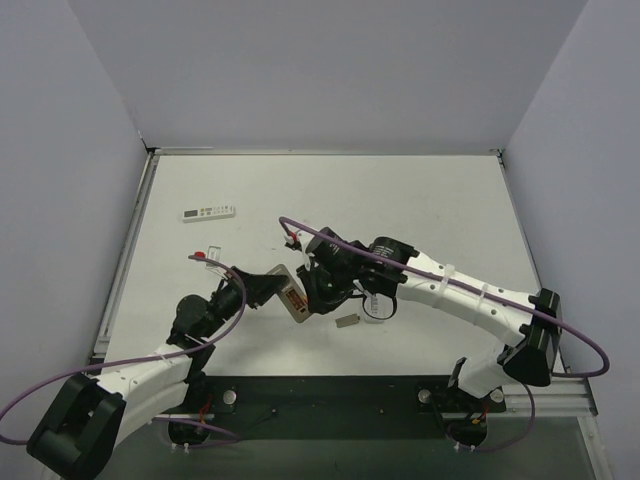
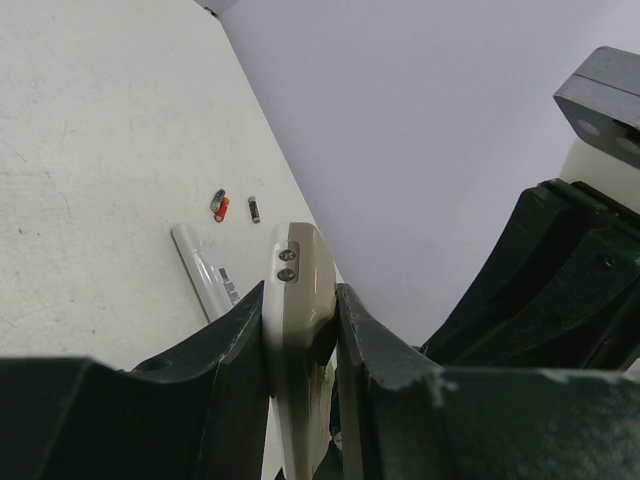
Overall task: Load the batteries into the remote control
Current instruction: Load the battery into the remote control.
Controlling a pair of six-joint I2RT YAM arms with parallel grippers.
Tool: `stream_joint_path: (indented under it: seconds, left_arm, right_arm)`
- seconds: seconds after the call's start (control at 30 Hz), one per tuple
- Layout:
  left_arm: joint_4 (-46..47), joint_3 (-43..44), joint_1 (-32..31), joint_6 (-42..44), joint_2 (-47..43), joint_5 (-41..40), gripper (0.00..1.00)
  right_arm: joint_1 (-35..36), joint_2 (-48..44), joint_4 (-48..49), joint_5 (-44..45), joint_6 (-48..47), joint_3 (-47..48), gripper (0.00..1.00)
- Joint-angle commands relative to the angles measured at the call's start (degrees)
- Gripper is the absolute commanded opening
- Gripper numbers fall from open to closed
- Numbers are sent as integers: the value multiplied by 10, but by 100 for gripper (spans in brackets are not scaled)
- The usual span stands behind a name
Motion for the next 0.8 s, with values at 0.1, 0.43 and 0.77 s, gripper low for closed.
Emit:
stream_joint_path:
  seconds: [0.1, 0.43, 0.77]
  left_arm:
    - [72, -19, -10, -23, -9, -24, 0]
    - [84, -17, -17, -35, -12, -29, 0]
    - [104, -18, -30, -34, -9, -28, 0]
  right_arm:
    - [12, 51, -49, -19, 13, 67, 0]
    - [19, 90, -75, -18, 12, 103, 0]
    - [21, 113, -101, 0, 9, 137, 0]
